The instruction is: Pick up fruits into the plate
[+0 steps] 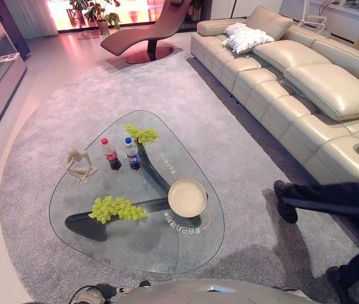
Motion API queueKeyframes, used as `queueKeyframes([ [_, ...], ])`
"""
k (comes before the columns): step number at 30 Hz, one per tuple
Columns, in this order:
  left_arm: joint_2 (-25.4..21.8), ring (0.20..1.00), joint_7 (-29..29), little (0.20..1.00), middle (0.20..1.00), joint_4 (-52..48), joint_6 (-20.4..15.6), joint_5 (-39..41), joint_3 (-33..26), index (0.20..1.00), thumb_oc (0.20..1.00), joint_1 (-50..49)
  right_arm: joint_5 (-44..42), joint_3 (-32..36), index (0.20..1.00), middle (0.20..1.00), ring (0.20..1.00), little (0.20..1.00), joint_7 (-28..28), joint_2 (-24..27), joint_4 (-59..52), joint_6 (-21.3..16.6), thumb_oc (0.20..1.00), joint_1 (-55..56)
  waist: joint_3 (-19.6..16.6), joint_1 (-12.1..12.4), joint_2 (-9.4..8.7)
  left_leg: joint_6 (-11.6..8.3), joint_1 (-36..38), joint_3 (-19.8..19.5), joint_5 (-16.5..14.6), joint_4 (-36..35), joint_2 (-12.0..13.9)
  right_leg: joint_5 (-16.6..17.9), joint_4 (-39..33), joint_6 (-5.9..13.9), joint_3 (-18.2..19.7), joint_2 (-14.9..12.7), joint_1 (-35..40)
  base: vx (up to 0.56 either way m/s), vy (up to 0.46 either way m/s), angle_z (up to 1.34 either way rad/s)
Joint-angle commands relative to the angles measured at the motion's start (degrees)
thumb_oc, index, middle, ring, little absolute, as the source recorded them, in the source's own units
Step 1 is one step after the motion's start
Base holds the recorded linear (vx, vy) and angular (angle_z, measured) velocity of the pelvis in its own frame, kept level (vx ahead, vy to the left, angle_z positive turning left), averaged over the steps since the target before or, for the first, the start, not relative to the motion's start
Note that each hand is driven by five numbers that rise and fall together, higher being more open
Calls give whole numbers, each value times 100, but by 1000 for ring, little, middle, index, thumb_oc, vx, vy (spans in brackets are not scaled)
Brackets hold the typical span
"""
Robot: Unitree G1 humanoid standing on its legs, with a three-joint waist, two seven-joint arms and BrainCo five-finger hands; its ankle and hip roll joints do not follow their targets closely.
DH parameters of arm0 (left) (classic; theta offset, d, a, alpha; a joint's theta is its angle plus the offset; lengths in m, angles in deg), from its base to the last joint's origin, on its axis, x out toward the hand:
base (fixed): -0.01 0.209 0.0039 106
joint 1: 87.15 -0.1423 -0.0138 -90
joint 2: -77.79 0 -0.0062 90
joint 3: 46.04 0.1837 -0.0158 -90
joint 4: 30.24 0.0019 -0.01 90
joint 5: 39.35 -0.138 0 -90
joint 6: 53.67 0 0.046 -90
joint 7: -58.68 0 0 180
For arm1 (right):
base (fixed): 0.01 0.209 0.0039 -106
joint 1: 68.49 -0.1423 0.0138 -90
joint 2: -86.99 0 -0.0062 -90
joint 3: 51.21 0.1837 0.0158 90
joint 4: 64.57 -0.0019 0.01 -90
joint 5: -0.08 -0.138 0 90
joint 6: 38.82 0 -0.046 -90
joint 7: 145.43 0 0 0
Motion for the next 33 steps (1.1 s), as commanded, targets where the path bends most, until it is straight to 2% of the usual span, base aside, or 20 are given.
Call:
queueKeyframes([
  [1, -114, 1000, -21, 1000, 1000, 364, -180, -177, 11, 1000, 1000, 422, 122, -234, 1000, 1000, 1000, 1000, 73, 12, 289, 37, 1000, -443, 157, 10, -105, 88, 223, -40, -355, 39, 173, 221, 150, 239, -279, -386, 14, 0, 0, 0],
  [3, -117, 1000, -60, 1000, 1000, 358, -221, -142, 4, 1000, 1000, 431, 125, -229, 1000, 1000, 1000, 1000, 69, 10, 299, 26, 1000, -448, 158, 9, -103, 86, 218, -41, -352, 39, 172, 223, 154, 241, -276, -385, 6, 0, 0, 0],
  [8, -137, 1000, -294, 1000, 1000, 342, -35, -218, 15, 1000, 1000, 467, 101, -260, 1000, 1000, 1000, 1000, 75, 11, 278, 51, 1000, -468, 177, 5, -97, 89, 206, -53, -343, 40, 169, 223, 170, 242, -267, -379, -16, 0, 0, 0],
  [23, -96, 1000, -642, 1000, 1000, 375, -145, -313, -18, 1000, 1000, 420, 77, -251, 1000, 1000, 1000, 1000, 35, -21, 298, 65, 1000, -437, 205, 6, -102, 102, 205, -56, -355, 48, 153, 207, 186, 227, -270, -372, -16, 0, 0, 0],
  [28, -198, 1000, -1115, 1000, 1000, 253, -666, -858, 81, 1000, 1000, 506, 97, -311, 1000, 1000, 1000, 1000, 92, 35, 250, 88, 1000, -466, 227, -30, -99, 93, 210, -12, -352, 47, 164, 202, 197, 232, -243, -366, -36, 13, 0, 0],
  [33, -498, 1000, -1510, 1000, 1000, -219, -828, -1265, 372, 1000, 1000, 855, 51, -434, 1000, 1000, 1000, 1000, 240, 269, 78, 145, 1000, -588, 372, -95, -56, 78, 98, 59, -320, 114, 184, 186, 295, 236, -163, -368, -197, -17, 7, -6],
])
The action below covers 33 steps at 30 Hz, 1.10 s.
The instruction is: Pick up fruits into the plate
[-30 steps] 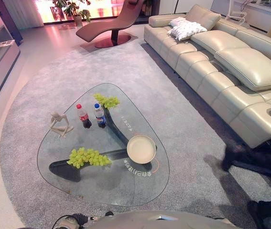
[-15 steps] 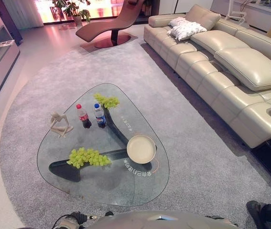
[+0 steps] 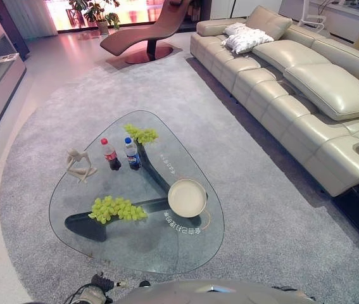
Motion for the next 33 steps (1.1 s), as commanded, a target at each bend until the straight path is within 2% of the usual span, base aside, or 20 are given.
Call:
queueKeyframes([
  [1, -445, 1000, -405, 1000, 1000, -133, -193, -452, 268, 1000, 1000, 873, 28, -430, 1000, 1000, 1000, 1000, 123, 230, 113, 136, 1000, -625, 410, -86, -49, 79, 66, 0, -306, 121, 184, 187, 304, 233, -213, -372, -208, -136, 46, -9],
  [5, -915, 1000, -642, 1000, 1000, -788, -123, -786, 652, 1000, 1000, 1519, -73, -606, 1000, 1000, 1000, 1000, 68, 445, 83, 127, 1000, -865, 697, -205, 97, 112, -203, 21, -229, 108, 140, 242, 358, 226, -71, -369, -562, -139, 71, -5],
  [10, -1495, 1000, -662, 1000, 1000, -1397, -95, -1185, 858, 1000, 1000, 2081, -157, -695, 1000, 1000, 1000, 1000, -17, 617, 4, 64, 1000, -955, 1011, -308, 171, 120, -453, 51, -163, 72, 81, 323, 351, 248, 29, -373, -854, -155, 53, -14],
  [11, -1707, 1000, -593, 1000, 1000, -1515, -125, -1172, 904, 1000, 1000, 2310, -175, -700, 1000, 1000, 1000, 1000, -37, 685, -28, 1, 1000, -983, 1128, -343, 187, 125, -557, 64, -145, 79, 65, 326, 385, 250, 65, -374, -974, -150, 45, -5],
  [13, -1803, 1000, -548, 1000, 1000, -1546, -162, -1231, 914, 1000, 1000, 2432, -199, -705, 1000, 1000, 1000, 1000, -51, 717, -54, -12, 1000, -1005, 1188, -357, 192, 130, -613, 68, -137, 90, 56, 322, 417, 246, 83, -373, -1039, -122, 27, -6],
  [15, -2126, 1000, -100, 1000, 1000, -1616, -459, -1294, 1086, 1000, 1000, 2896, -310, -710, 1000, 1000, 1000, 1000, -102, 840, -158, -68, 1000, -1110, 1435, -420, 205, 128, -834, 77, -89, 156, 42, 296, 584, 217, 151, -354, -1303, -161, 40, -3],
  [18, -2398, 1000, 8, 1000, 1000, -1594, -459, -1361, 1340, 1000, 1000, 3302, -379, -702, 1000, 1000, 1000, 1000, -88, 972, -239, -107, 1000, -1275, 1654, -488, 217, 103, -1034, 126, -57, 270, 32, 283, 708, 183, 194, -331, -1508, -107, 42, -3],
  [21, -2566, 1000, -17, 1000, 1000, -1444, -303, -1230, 1469, 1000, 1000, 3796, -481, -755, 1000, 1000, 1000, 1000, -67, 1092, -297, -224, 1000, -1429, 1893, -547, 175, 76, -1308, 161, -80, 520, 14, 275, 810, 137, 229, -303, -1725, -99, 12, -8],
  [25, -2735, 1000, 20, 1000, 1000, -1044, -307, -1092, 1541, 1000, 1000, 4353, -670, -850, 1000, 1000, 1000, 1000, -119, 1156, -365, -327, 1000, -1566, 2173, -602, 100, 50, -1704, 175, -98, 801, 11, 255, 1006, 86, 260, -255, -2087, -81, -14, -3],
  [28, -2767, 1000, 193, 1000, 1000, -890, -238, -1139, 1609, 1000, 1000, 4560, -755, -865, 1000, 1000, 1000, 1000, -137, 1183, -387, -315, 1000, -1658, 2279, -608, 67, 53, -1885, 174, -106, 886, -1, 253, 1084, 76, 258, -235, -2264, -75, -17, -2],
  [29, -2782, 1000, 479, 1000, 1000, -730, -154, -1161, 1712, 1000, 1000, 4698, -808, -868, 1000, 1000, 1000, 1000, -186, 1216, -392, -299, 1000, -1747, 2399, -621, 43, 57, -2078, 161, -102, 952, -27, 266, 1170, 73, 262, -204, -2482, -71, -7, 0],
  [33, -2827, 1000, 658, 1000, 1000, -550, -32, -1254, 1791, 1000, 1000, 4791, -839, -823, 1000, 1000, 1000, 1000, -211, 1303, -372, -267, 1000, -1843, 2508, -632, 28, 66, -2250, 157, -102, 1020, -56, 288, 1229, 68, 249, -193, -2669, -42, 3, 1],
])
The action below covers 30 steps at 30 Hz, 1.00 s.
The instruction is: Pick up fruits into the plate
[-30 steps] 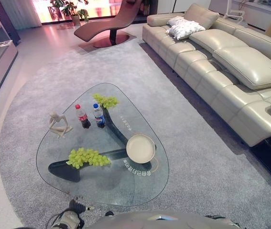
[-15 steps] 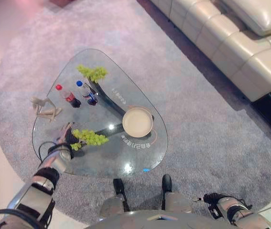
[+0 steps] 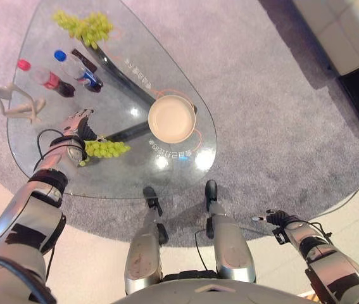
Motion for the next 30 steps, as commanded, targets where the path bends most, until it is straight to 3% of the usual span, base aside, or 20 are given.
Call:
queueKeyframes([
  [1, -408, 1000, 112, 1000, 1000, 379, 227, -53, 111, 1000, 1000, 160, -163, -142, 1000, 1000, 1000, 1000, -123, 269, 77, 27, 1000, 163, -136, 13, -152, 23, -608, -75, -442, 844, -54, -38, 728, 76, -60, -223, -730, -48, 9, 1],
  [7, -475, 1000, 848, 1000, 1000, 623, 438, -272, 319, 1000, 1000, 244, -224, -45, 1000, 1000, 1000, 1000, -106, 438, 63, -14, 1000, -37, 75, -18, -147, 28, -948, -116, -492, 1104, -97, -60, 966, 60, -75, -239, -1078, -22, 5, 0],
  [17, -573, 1000, 913, 1000, 1000, 490, 655, -631, 470, 1000, 1000, 117, -283, -50, 1000, 1000, 1000, 1000, -54, 610, -82, -135, 1000, -223, 79, -35, -47, 51, -1448, -185, -647, 1589, -160, -178, 1339, -16, -81, -293, -1532, 16, 10, 2],
  [21, -586, 1000, 260, 1000, 1000, 563, 921, -691, 399, 1000, 1000, 148, -306, -70, 1000, 1000, 1000, 1000, -14, 661, -144, -186, 1000, -271, 79, -60, -60, 64, -1660, -196, -717, 1826, -158, -231, 1516, -61, -42, -282, -1727, 13, 9, 2],
  [23, -605, 1000, -565, 1000, 1000, 674, 1160, -607, 276, 1000, 1000, 213, -352, -125, 1000, 1000, 1000, 1000, -8, 683, -231, -185, 1000, -282, 79, -92, -91, 69, -1878, -197, -775, 2050, -144, -284, 1674, -102, 2, -258, -1916, 0, 0, 0],
  [24, -608, 1000, -759, 1000, 1000, 694, 1159, -540, 239, 1000, 1000, 218, -362, -139, 1000, 1000, 1000, 1000, -10, 681, -242, -180, 1000, -280, 79, -95, -97, 71, -1918, -199, -786, 2090, -139, -296, 1710, -109, 9, -254, -1953, 0, 0, 0],
  [26, -616, 1000, -1755, 1000, 1000, 731, 1176, -328, -56, 1000, 1000, 278, -421, -198, 1000, 1000, 1000, 1000, -41, 625, -282, -161, 1000, -184, 79, -100, -138, 85, -2162, -254, -838, 2309, -125, -354, 1903, -145, 53, -224, -2167, 0, 0, 0],
  [30, -664, 1000, -2486, 1000, 1000, 586, 1020, -146, -326, 1000, 1000, 365, -435, -239, 1000, 1000, 1000, 1000, -121, 511, -292, -257, 1000, 65, 79, -101, -163, 103, -2340, -318, -883, 2432, -124, -405, 2056, -162, 128, -175, -2353, 9, -25, 3],
])
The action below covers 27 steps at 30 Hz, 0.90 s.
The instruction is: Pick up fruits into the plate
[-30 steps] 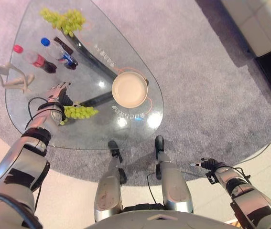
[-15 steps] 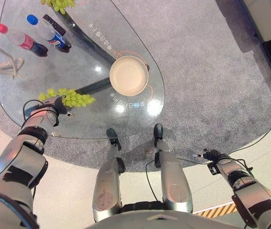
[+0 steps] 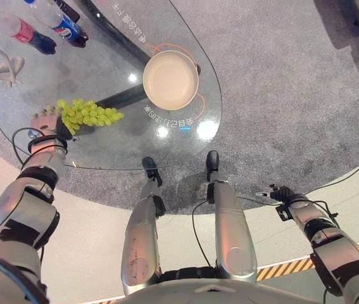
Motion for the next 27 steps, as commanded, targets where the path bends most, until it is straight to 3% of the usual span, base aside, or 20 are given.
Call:
queueKeyframes([
  [1, -353, 1000, -866, 1000, 1000, 78, -17, 202, -537, 1000, 1000, 152, -200, -233, 1000, 1000, 1000, 1000, -90, 125, -86, -47, 1000, 546, -88, -86, -166, -27, -534, -211, -896, 1275, -56, 188, -167, -43, -85, 144, -24, 7, -31, 1],
  [5, -314, 1000, -1340, 1000, 1000, -101, -150, 298, -693, 1000, 1000, 250, -205, -296, 1000, 1000, 1000, 1000, -178, -13, -67, -116, 1000, 662, -88, -71, -200, -21, -590, -245, -877, 1221, -76, 198, -169, -46, -49, 194, -98, 2, -39, 4],
  [10, -346, 1000, -1435, 1000, 1000, -150, -295, 401, -705, 1000, 1000, 471, -269, -352, 1000, 1000, 1000, 1000, -251, -85, -57, -244, 1000, 671, -88, -72, -217, -23, -608, -279, -838, 1128, -108, 229, -228, -49, -22, 234, -124, -1, -13, 2],
  [20, -266, 1000, -734, 1000, 1000, -202, -379, 188, -288, 1000, 1000, 879, -364, -331, 1000, 1000, 1000, 1000, -320, -89, -186, -189, 1000, 552, -88, -95, -258, -8, -876, -306, -852, 1205, -146, 264, -151, -48, -35, 248, -387, -3, -11, 5],
  [27, -237, 1000, -675, 1000, 1000, -159, -337, 10, -78, 1000, 1000, 1076, -414, -370, 1000, 1000, 1000, 1000, -383, -130, -272, -140, 1000, 537, -88, -133, -290, 20, -1163, -305, -893, 1360, -157, 279, -40, -48, -13, 277, -659, 0, -3, 2],
])
